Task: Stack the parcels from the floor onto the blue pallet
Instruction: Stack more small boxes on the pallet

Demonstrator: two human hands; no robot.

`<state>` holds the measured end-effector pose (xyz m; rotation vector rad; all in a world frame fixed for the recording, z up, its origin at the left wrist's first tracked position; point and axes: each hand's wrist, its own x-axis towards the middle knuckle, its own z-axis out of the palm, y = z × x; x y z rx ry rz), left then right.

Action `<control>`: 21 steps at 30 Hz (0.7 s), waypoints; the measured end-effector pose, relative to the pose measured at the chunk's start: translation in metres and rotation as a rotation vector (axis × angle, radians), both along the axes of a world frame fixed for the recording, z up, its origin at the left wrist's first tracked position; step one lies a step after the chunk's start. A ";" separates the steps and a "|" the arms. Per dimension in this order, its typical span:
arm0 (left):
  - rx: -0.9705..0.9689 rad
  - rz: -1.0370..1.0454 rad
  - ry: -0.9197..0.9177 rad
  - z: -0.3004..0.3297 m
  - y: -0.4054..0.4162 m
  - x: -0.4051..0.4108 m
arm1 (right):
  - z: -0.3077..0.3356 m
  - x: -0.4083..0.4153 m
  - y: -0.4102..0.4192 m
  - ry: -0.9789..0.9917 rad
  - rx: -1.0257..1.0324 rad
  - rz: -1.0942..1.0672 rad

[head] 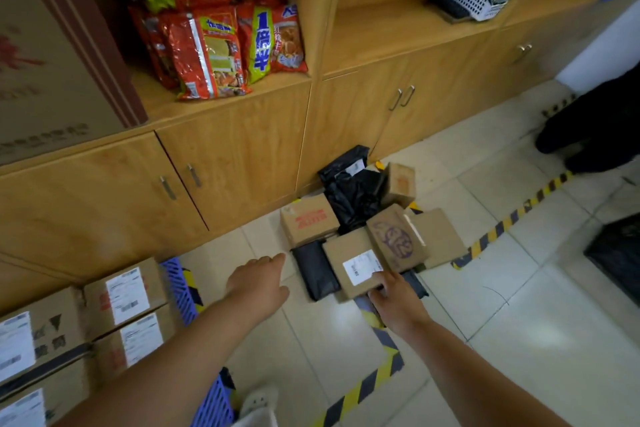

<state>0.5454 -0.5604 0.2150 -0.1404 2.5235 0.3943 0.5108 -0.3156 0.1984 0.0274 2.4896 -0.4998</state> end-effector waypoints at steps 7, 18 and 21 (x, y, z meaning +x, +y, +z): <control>0.081 0.151 -0.074 -0.034 -0.018 -0.079 | -0.011 -0.087 -0.005 -0.137 -0.158 -0.106; 0.270 0.490 -0.085 -0.157 -0.036 -0.209 | -0.149 -0.272 -0.040 -0.249 -0.294 -0.404; 0.302 0.566 -0.099 -0.199 -0.033 -0.229 | -0.197 -0.307 -0.040 -0.294 -0.318 -0.448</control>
